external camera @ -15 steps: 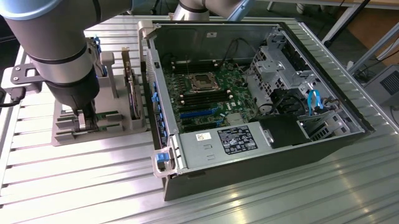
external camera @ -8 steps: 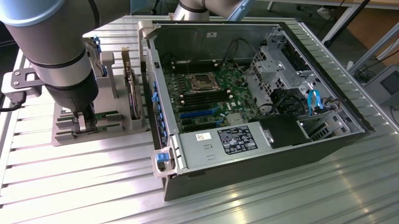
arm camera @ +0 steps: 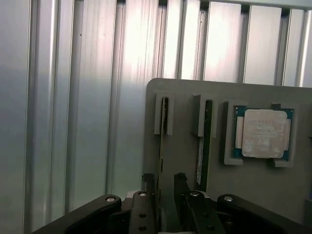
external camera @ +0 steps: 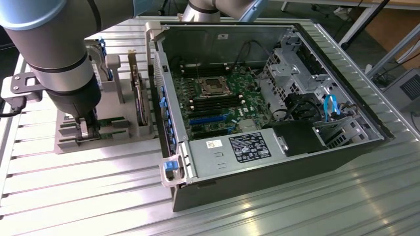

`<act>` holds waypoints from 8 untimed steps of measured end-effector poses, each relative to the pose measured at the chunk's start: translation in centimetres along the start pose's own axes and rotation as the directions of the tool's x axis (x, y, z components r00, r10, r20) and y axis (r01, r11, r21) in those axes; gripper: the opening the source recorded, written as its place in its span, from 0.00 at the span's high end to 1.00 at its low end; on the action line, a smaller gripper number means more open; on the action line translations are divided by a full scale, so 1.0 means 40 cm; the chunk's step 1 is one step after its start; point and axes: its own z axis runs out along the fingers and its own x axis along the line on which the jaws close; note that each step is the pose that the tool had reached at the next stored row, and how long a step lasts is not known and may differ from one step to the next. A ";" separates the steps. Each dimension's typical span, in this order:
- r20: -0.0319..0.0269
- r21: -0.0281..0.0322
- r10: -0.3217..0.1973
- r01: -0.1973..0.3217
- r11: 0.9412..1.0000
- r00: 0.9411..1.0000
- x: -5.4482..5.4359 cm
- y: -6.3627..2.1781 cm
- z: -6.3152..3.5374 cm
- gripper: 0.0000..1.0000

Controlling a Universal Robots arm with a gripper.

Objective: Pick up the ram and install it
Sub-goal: 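Pick up the ram and move it above insertion slot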

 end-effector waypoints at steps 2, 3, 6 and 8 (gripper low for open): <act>0.000 0.000 0.000 0.000 1.000 1.000 0.000 0.002 0.002 0.70; 0.000 0.000 0.000 0.000 1.000 1.000 0.000 0.002 0.002 0.70; 0.000 0.000 0.000 0.000 1.000 1.000 0.000 -0.001 0.002 0.70; 0.000 0.000 0.000 0.000 1.000 1.000 0.000 -0.001 0.002 0.70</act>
